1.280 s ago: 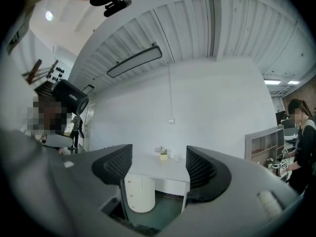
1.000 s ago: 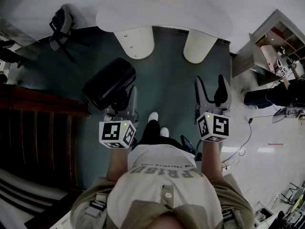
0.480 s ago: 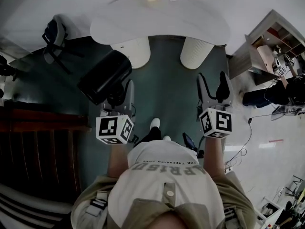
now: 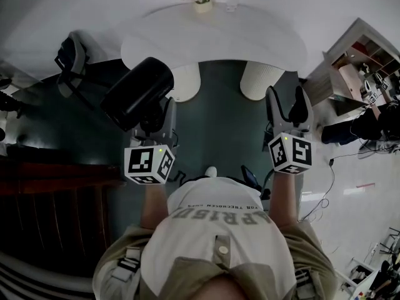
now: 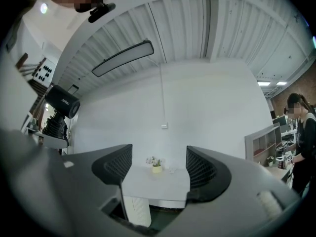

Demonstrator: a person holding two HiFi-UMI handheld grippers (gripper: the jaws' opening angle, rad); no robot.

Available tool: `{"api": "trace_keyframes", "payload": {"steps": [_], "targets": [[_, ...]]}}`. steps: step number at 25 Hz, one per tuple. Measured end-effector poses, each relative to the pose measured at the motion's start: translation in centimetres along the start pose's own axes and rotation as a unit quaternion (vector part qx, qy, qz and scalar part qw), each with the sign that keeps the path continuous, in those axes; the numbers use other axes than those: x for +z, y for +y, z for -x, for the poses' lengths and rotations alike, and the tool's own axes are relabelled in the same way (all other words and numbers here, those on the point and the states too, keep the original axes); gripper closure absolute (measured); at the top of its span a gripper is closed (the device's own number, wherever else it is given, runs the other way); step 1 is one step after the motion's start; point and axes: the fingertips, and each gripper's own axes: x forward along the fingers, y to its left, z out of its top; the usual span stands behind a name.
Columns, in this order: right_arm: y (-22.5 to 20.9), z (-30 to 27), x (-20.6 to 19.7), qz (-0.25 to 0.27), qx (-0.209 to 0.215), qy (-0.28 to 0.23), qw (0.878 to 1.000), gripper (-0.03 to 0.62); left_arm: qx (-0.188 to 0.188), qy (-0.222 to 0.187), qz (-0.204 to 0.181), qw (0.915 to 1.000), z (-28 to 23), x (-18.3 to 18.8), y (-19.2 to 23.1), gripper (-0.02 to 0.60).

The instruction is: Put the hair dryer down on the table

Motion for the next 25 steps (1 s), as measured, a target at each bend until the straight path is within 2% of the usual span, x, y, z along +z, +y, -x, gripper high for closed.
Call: {"api": "trace_keyframes", "payload": {"steps": [7,14,19,25], "targets": [[-0.1,-1.4,-1.9,0.002,-0.014,0.020,1.000,0.249,-0.005,0.013,0.015,0.9998,-1.7,-1.8,1.9,0.439],[-2.5,-4.0,-4.0,0.002,-0.022,0.045,0.999,0.249,-0.004,0.034,0.016,0.9993,-4.8,-3.4,1.6,0.439],[-4.8,-8.0,-5.1,-0.003,-0.014,0.060,0.998,0.249,0.003,0.042,0.016,0.9990,-8.9,-3.4,1.4,0.439],[-7.7,-13.2,-4.1,-0.004,-0.005,0.040,0.999,0.249,0.003,0.030,0.007,0.9995,-14.5,-1.9,0.9,0.439]]}}
